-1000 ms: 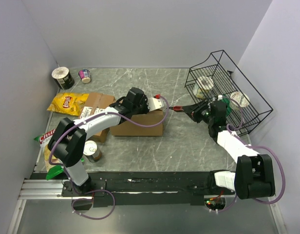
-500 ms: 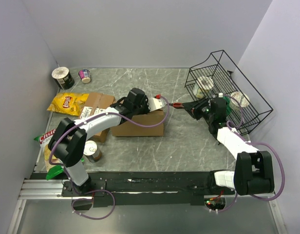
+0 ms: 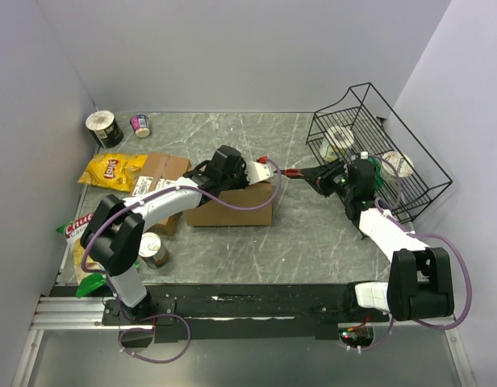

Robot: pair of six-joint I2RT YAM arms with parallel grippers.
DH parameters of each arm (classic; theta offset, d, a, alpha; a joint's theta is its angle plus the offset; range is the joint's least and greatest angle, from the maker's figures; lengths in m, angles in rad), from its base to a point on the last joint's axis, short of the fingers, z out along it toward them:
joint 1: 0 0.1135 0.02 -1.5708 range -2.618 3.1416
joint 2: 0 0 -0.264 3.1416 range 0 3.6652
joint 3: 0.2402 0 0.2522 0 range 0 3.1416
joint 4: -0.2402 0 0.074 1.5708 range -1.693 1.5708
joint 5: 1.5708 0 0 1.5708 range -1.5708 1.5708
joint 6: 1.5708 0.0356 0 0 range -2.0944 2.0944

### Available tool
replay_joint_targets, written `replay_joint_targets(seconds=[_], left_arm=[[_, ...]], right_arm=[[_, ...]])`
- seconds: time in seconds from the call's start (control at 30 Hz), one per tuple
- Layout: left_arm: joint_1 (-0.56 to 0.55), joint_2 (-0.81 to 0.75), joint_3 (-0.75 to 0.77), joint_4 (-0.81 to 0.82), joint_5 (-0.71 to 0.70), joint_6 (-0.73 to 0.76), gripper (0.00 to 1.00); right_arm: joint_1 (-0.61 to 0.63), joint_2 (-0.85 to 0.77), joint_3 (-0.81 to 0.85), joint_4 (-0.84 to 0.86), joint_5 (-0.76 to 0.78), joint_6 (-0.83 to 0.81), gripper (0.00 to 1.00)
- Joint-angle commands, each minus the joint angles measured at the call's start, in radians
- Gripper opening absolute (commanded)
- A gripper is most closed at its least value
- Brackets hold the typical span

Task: Unpack the express box
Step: Cut the express box at the center of the board.

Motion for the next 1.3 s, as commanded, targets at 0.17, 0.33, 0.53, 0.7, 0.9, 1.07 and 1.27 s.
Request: replay_joint_targets(seconds=[0.17,0.33,0.53,0.7,0.9,1.07,1.27], left_arm=[[-0.026,0.038,-0.004,-0.102,0.092,-0.109,0.01],[-0.026,0.04,-0.009,-0.105,0.09,-0.109,0.01],[-0.026,0.041,-0.01,-0.105,0.09,-0.109,0.01],[-0.026,0.044,-0.009,-0.105,0.09,-0.111,0.01],[-0.024,0.043,0.002,-0.107,0.098,-0.12,0.01],[-0.024,0.04,0.007,-0.107,0.1,-0.123,0.01],[-0.026,0.041,0.004,-0.105,0.1,-0.123,0.01]], right_arm=[[0.02,0.0,0.049,0.027,0.005,0.004,0.0],[0.0,0.0,0.066,0.029,0.012,-0.007,0.0],[-0.011,-0.006,0.068,0.009,0.011,-0.021,0.0],[-0.011,-0.015,0.06,-0.002,0.014,-0.035,0.0],[-0.009,-0.02,0.057,-0.017,0.019,-0.049,0.0],[-0.008,-0.013,0.058,-0.017,0.017,-0.05,0.0],[0.002,0.002,0.072,-0.016,0.006,-0.047,0.0]])
